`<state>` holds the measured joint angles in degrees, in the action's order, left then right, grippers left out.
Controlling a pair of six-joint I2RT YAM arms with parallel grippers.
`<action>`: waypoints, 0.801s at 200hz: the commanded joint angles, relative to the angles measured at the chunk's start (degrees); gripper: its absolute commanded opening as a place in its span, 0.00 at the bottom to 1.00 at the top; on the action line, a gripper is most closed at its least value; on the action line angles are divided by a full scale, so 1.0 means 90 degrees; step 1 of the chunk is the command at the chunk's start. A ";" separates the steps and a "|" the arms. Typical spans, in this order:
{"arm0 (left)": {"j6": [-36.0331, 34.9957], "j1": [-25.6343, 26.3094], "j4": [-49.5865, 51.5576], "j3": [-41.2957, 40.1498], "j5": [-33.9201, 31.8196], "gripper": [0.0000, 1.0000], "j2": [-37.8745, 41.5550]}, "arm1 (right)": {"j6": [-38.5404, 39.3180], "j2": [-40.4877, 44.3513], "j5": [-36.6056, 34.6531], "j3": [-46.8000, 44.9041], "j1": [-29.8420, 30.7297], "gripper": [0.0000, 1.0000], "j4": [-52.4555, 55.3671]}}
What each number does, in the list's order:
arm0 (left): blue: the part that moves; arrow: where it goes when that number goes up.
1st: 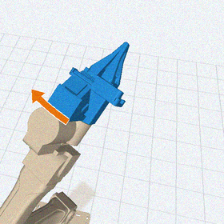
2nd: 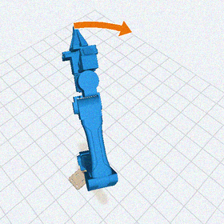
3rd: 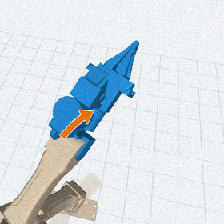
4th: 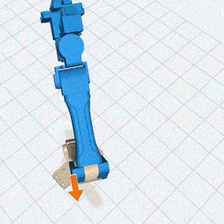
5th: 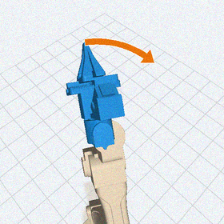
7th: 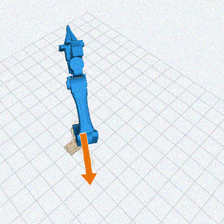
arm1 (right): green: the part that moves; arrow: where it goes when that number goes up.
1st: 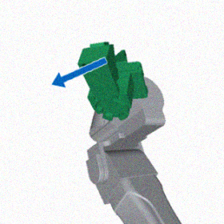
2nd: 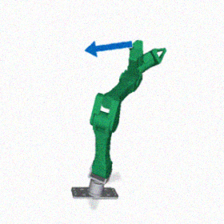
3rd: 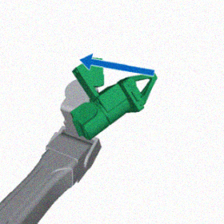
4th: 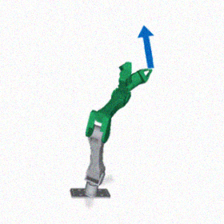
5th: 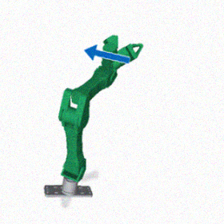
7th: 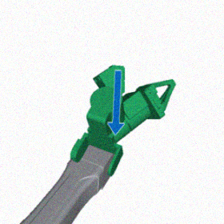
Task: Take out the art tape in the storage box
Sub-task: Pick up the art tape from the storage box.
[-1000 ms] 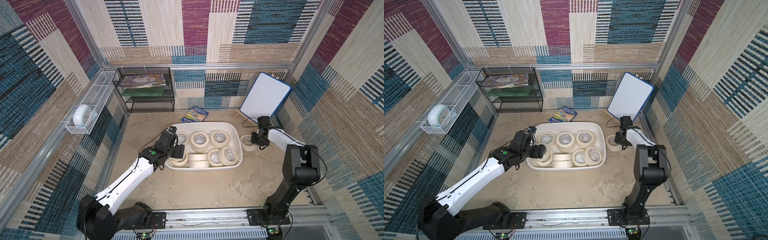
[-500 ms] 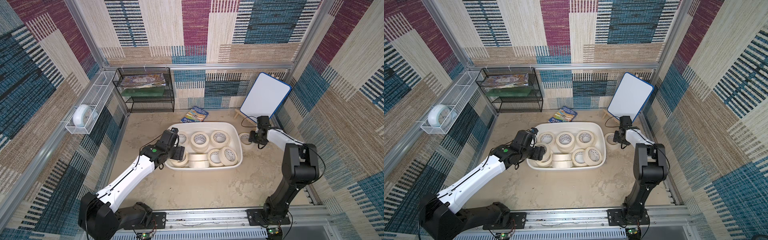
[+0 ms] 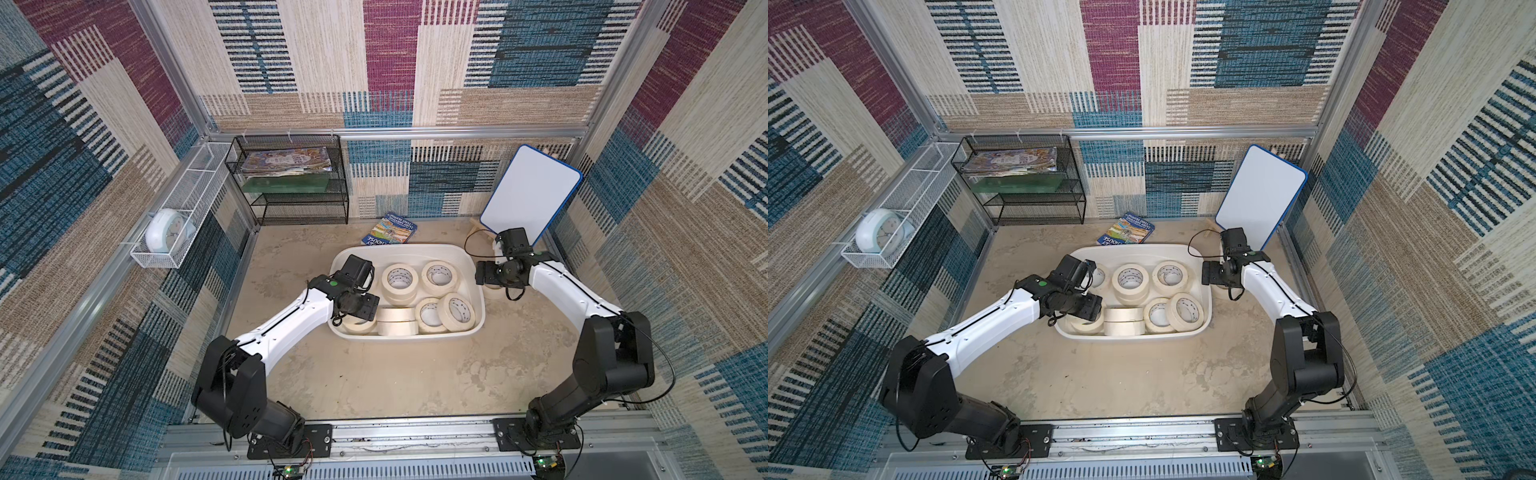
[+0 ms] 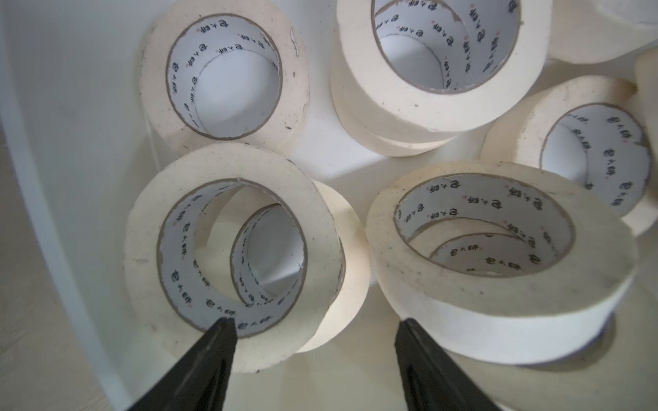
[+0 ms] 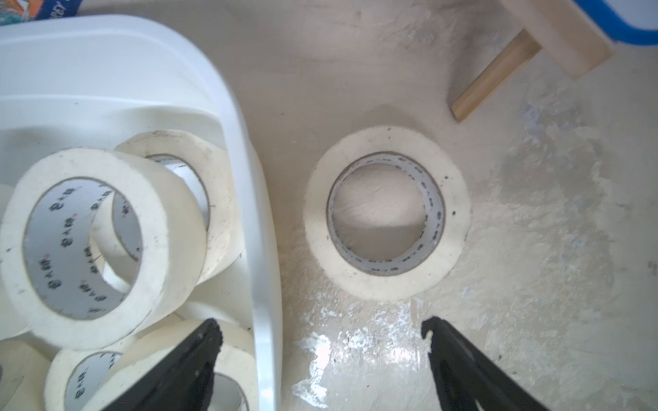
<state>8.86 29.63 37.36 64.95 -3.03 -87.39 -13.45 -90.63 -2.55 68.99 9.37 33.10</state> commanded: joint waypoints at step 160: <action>-0.0135 -0.0020 0.0270 0.1050 -0.0216 0.00 -0.1015 | 0.0024 0.0709 -0.0003 -0.0125 0.0067 0.99 0.0079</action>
<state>8.78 29.54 38.13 71.77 -3.73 -98.39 -13.61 -85.03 -1.50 67.37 9.93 33.47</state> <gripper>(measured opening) 0.165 0.991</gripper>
